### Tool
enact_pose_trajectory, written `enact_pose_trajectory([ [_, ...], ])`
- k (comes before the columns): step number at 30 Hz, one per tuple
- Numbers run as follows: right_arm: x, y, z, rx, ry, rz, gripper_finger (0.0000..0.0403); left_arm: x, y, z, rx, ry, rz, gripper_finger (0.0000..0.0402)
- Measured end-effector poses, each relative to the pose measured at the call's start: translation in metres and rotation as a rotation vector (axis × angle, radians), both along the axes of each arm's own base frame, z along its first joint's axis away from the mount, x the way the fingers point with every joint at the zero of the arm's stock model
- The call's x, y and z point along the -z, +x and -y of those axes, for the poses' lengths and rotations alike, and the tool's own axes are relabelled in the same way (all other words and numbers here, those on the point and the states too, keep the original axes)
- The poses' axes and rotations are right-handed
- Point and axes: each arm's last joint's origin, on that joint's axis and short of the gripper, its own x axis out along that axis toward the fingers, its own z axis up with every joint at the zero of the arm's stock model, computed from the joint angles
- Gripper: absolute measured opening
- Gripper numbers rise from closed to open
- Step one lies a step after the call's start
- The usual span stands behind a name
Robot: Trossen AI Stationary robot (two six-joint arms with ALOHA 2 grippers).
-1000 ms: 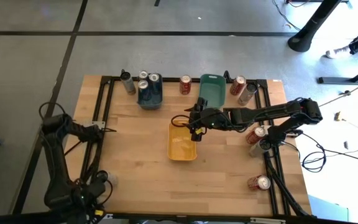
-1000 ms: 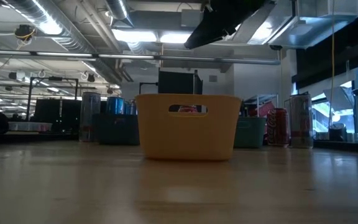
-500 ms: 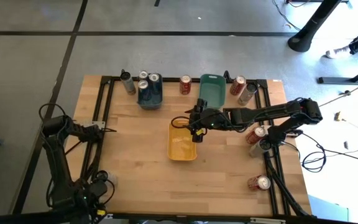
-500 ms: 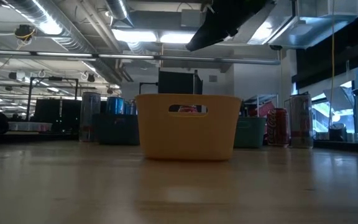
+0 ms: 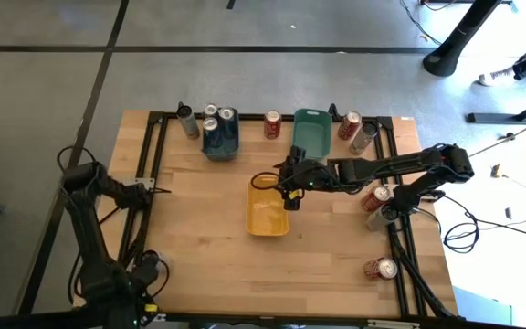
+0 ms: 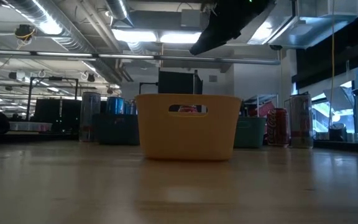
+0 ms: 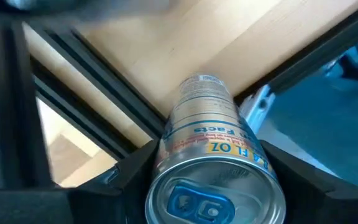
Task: Sort soda cans
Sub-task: Put the blue soda can into the blue bin
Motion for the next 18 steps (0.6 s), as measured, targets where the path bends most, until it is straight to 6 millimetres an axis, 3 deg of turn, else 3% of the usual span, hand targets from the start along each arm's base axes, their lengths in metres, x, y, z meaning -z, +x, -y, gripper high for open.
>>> enact_pose_trajectory([
  [10, 0.004, -0.012, 0.002, 0.037, -0.042, -0.114, 0.028, -0.042, 0.02, -0.037, -0.042, -0.097, 0.149, 0.0228],
  [18, 0.009, -0.016, 0.002, 0.014, -0.026, -0.182, 0.028, -0.091, 0.047, -0.078, 0.012, -0.09, 0.425, 0.0227],
])
